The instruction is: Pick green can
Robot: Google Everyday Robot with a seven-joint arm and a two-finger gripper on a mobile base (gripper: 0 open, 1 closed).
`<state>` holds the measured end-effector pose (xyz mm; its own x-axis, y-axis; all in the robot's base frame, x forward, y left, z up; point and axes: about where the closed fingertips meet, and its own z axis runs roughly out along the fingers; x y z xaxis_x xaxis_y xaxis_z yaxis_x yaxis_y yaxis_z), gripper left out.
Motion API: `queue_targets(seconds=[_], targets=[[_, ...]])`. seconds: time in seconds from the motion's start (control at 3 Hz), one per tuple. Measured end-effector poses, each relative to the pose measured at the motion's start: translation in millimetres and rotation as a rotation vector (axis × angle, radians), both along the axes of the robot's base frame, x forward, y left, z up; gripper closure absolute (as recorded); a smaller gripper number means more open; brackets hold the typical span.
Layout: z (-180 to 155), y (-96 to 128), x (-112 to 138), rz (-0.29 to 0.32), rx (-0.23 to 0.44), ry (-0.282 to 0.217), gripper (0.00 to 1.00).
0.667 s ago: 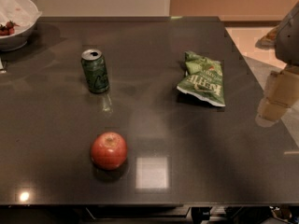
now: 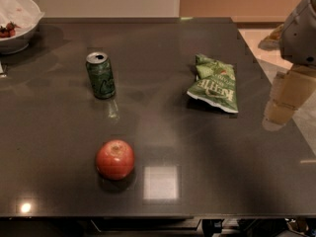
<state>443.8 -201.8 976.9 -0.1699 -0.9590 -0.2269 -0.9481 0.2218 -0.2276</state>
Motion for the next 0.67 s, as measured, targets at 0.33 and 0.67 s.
queue_targets(seconds=[0.33, 0.67], targets=[[-5.3, 36.0, 16.2, 0.100, 0.060, 0.001, 0.00], [-12.8, 75.3, 37.7, 0.177, 0.139, -0.015, 0.00]])
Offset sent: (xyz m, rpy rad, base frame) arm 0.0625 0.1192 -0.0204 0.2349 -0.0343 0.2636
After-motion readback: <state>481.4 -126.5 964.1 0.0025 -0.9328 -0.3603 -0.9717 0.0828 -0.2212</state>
